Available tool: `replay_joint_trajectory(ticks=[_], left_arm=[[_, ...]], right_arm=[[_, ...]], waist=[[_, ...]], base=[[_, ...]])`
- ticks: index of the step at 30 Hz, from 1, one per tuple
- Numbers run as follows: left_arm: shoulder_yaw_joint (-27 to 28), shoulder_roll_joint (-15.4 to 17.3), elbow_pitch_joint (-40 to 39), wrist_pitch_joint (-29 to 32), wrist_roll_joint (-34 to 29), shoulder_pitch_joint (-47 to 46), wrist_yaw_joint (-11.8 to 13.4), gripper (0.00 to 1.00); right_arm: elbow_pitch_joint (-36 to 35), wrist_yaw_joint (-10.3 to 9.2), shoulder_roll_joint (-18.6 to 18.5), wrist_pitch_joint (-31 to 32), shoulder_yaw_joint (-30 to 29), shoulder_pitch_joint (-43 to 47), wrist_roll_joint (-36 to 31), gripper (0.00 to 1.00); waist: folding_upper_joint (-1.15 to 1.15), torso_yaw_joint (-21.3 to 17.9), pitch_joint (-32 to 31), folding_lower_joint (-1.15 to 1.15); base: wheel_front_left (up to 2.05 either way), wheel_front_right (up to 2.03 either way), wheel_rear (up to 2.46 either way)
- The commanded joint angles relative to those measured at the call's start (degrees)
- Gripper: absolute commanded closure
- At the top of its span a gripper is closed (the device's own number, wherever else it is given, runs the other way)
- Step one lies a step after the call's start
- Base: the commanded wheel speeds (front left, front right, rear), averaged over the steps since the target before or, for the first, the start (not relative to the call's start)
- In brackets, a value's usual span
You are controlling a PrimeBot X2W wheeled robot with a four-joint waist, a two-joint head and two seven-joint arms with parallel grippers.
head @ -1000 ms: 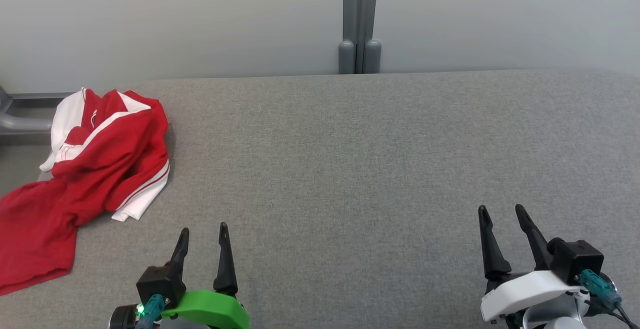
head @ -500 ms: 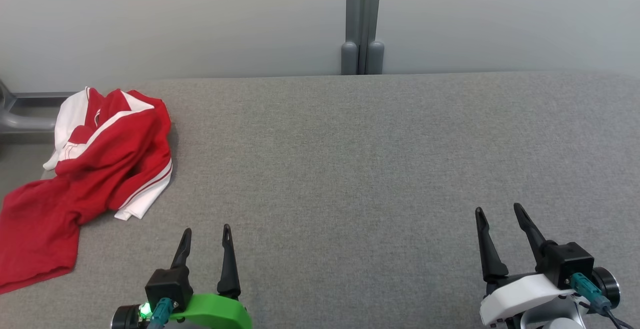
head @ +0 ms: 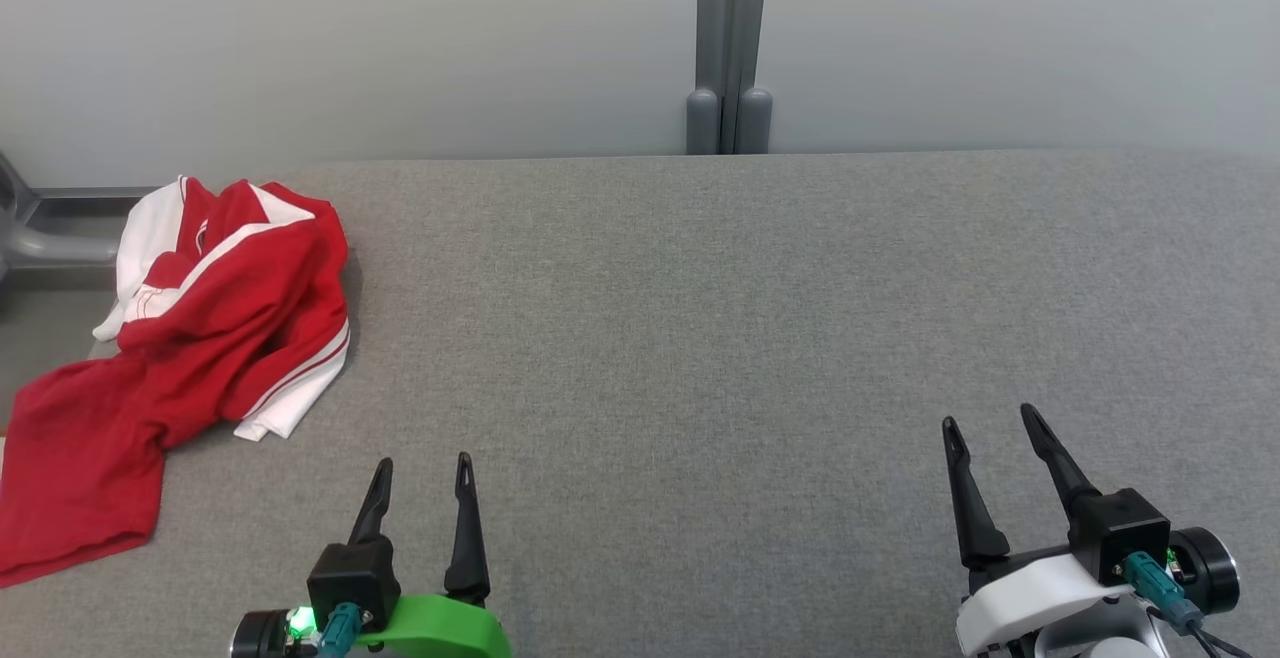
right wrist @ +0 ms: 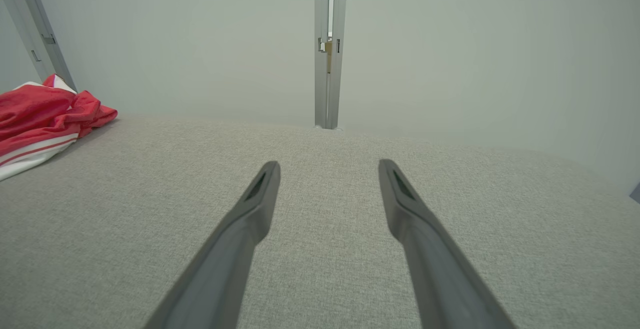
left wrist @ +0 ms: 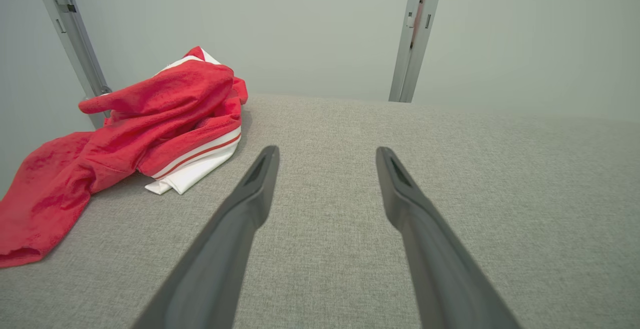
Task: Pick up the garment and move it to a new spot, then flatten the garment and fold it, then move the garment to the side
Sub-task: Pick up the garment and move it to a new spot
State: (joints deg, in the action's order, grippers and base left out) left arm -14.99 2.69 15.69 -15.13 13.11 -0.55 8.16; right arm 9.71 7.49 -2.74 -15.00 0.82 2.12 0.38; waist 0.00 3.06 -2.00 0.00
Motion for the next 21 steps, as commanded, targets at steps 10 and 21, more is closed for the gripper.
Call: replay_joint_trajectory(ticks=[10,21], left_arm=[[-0.24,0.36,0.51,-0.04,0.02,0.22,0.65,0.0],[-0.82,0.35,0.74,-0.03,-0.24,-1.14,0.67,0.0]], right_arm=[[0.04,0.0,-0.25,-0.28,0.06,0.82,0.18,0.0],[-0.49,0.0,-0.22,-0.27,-0.26,1.03,1.69,0.0]], waist=[[0.0,0.1,-0.07,0.0],[0.0,6.12,-0.08,0.0]], base=[[0.0,0.0,0.0],[0.0,0.0,0.0]])
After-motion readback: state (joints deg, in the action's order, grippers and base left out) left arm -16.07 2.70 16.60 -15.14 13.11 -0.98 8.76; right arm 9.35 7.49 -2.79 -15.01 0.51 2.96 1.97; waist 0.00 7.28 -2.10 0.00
